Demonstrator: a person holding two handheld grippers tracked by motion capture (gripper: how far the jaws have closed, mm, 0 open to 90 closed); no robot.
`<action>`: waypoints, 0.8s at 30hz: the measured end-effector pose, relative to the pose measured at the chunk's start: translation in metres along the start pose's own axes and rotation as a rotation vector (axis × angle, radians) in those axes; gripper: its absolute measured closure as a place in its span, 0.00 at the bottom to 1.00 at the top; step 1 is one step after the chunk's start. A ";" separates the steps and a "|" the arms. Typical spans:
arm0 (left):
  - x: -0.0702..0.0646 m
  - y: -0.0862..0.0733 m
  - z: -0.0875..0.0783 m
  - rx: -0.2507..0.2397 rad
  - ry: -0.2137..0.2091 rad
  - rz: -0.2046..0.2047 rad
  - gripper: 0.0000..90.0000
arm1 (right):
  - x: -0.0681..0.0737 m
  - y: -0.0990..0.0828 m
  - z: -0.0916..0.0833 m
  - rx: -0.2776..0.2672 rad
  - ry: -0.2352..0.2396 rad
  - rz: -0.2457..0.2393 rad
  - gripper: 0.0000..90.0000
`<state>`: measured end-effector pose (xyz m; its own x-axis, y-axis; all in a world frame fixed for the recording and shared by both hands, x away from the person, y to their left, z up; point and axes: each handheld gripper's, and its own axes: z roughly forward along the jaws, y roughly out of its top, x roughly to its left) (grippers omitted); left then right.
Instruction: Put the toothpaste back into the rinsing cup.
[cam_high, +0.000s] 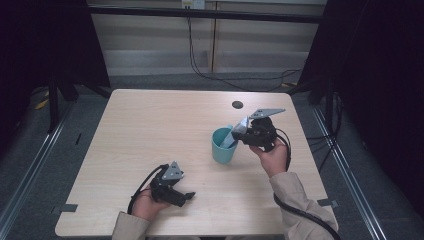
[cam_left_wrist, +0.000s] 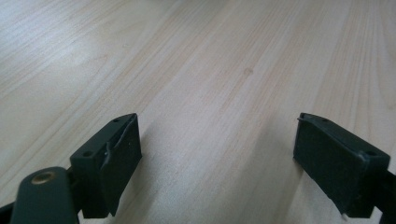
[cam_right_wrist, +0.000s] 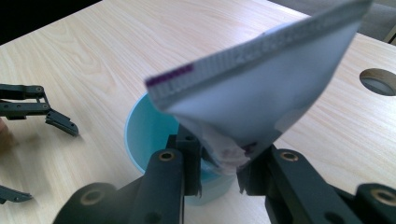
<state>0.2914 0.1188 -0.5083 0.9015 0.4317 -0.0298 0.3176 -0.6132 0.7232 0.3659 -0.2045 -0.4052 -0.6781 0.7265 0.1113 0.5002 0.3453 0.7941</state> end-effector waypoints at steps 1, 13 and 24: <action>0.000 0.000 0.000 -0.003 -0.001 -0.004 0.16 | 0.000 0.000 0.000 -0.003 0.000 0.003 0.81; 0.000 0.000 0.000 -0.004 -0.002 -0.005 0.16 | -0.002 -0.002 -0.004 -0.005 -0.021 0.014 0.52; 0.000 0.000 0.000 -0.004 0.000 -0.005 0.16 | -0.003 -0.001 -0.007 -0.022 -0.012 0.007 0.24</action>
<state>0.2911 0.1186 -0.5085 0.8998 0.4350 -0.0335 0.3210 -0.6082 0.7260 0.3636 -0.2106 -0.4019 -0.6681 0.7359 0.1098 0.4928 0.3271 0.8064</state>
